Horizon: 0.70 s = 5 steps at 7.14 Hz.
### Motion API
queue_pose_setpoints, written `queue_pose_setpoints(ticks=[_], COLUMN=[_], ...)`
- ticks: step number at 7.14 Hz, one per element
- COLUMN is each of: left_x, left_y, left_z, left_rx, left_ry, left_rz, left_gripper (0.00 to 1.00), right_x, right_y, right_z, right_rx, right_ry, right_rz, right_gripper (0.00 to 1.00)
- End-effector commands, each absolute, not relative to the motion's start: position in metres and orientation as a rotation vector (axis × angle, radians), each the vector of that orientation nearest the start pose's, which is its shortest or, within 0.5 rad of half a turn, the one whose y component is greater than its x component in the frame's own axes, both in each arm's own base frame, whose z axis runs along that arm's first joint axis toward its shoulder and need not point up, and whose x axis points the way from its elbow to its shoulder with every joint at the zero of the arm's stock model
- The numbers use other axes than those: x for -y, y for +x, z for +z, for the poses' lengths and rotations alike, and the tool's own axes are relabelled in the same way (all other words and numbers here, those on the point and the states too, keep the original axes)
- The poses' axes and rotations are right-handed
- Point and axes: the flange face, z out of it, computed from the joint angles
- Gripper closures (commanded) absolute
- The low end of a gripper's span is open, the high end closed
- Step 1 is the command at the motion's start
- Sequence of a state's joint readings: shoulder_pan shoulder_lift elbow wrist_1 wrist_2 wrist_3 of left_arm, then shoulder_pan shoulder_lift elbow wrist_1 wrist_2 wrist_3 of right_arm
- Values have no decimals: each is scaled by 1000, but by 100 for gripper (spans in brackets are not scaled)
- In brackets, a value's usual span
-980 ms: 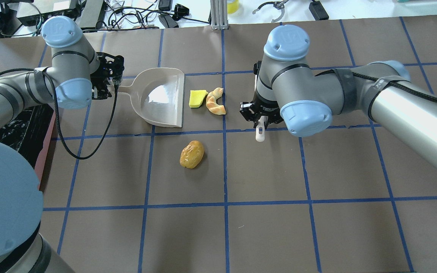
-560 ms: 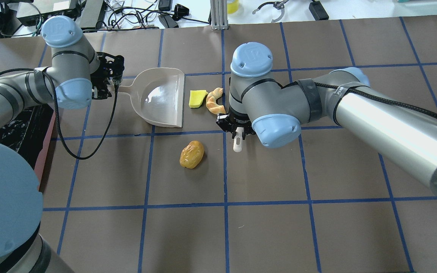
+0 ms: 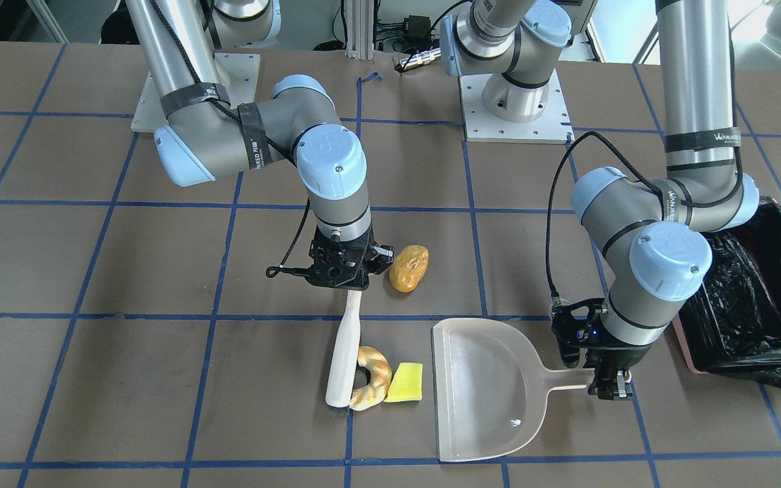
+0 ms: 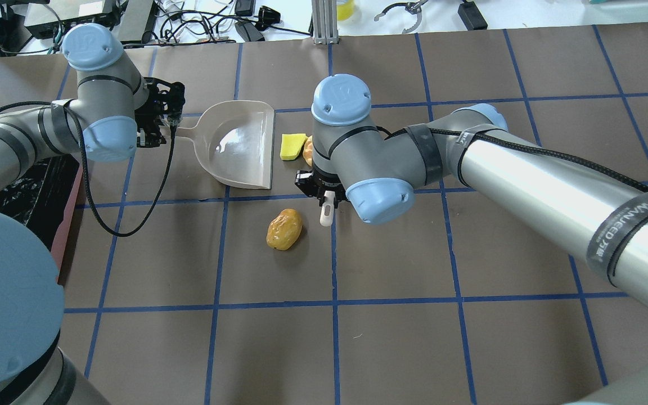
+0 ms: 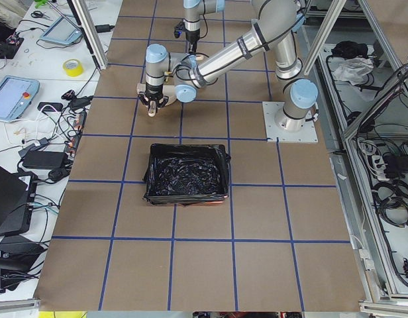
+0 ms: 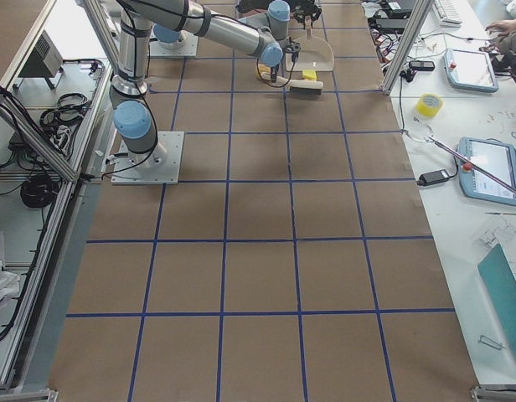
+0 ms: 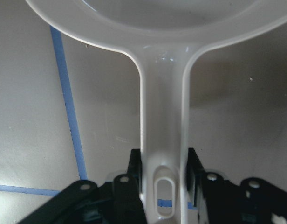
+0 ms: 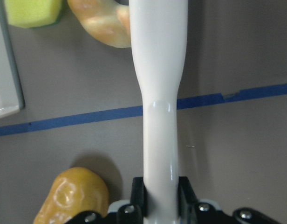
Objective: Sweep and dump trash into bin
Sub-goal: 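Sweep the sponge and pastry into the dustpan with the right gripper's brush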
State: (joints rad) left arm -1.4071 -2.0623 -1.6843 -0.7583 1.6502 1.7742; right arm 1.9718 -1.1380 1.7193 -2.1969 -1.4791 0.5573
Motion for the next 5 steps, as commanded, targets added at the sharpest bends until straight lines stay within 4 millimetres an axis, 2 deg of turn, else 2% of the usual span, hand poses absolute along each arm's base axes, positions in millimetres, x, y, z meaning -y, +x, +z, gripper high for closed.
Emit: queue_pose_setpoints(ticks=[1, 2, 5], left_x=[653, 653, 653], left_y=[-20, -20, -21], left_z=[238, 239, 240], left_rx=[2338, 2338, 2342], left_ry=[-2409, -2409, -2409], left_rz=[89, 89, 91], left_gripper=[100, 100, 100], right_x=[518, 524, 527], right_y=[407, 420, 455], right_z=[239, 242, 238], right_rx=[-2982, -2969, -2900], right_ry=[229, 223, 230], right_rz=[-7, -24, -37], right_gripper=[100, 100, 100])
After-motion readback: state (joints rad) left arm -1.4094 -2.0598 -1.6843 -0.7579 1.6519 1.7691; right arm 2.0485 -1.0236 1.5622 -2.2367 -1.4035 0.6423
